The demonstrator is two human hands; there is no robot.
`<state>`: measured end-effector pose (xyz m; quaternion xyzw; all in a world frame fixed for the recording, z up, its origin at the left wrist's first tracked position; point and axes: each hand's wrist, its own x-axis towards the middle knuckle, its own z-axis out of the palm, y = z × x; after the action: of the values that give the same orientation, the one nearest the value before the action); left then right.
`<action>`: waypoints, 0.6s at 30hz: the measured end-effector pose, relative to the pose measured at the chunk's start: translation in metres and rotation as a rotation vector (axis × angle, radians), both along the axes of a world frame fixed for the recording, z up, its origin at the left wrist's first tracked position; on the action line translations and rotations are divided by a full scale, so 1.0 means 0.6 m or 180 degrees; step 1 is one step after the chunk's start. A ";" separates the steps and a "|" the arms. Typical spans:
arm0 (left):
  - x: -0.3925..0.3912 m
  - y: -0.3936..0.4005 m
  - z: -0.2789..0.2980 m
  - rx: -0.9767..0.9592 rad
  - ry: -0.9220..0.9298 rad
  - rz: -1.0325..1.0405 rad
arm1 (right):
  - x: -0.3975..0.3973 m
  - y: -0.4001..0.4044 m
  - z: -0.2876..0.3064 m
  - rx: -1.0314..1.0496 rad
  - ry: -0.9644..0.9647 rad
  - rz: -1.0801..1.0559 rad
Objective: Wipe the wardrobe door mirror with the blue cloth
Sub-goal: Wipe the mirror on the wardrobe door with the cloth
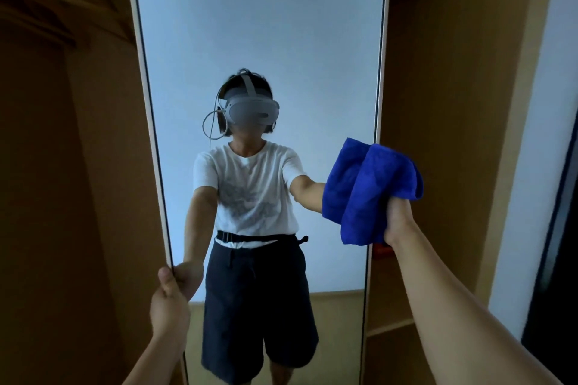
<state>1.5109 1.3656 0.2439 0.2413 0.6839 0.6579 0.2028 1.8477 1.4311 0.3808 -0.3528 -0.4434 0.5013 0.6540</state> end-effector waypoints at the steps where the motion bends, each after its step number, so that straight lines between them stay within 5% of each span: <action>1: 0.001 -0.007 0.000 0.0002 0.0008 0.0005 | 0.004 -0.007 0.001 0.0058 -0.0034 0.0063; 8: 0.009 -0.064 0.062 0.0210 -0.0062 -0.0197 | 0.028 -0.046 0.014 -0.0214 -0.0044 0.0077; 18: 0.000 -0.080 0.397 0.1445 0.0333 -0.0528 | 0.033 -0.072 0.120 0.0772 -0.0019 0.0257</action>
<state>1.5107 1.3177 0.4821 0.3697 0.5060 0.7624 0.1610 1.8677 1.3881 0.4527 -0.2545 -0.5166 0.4687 0.6698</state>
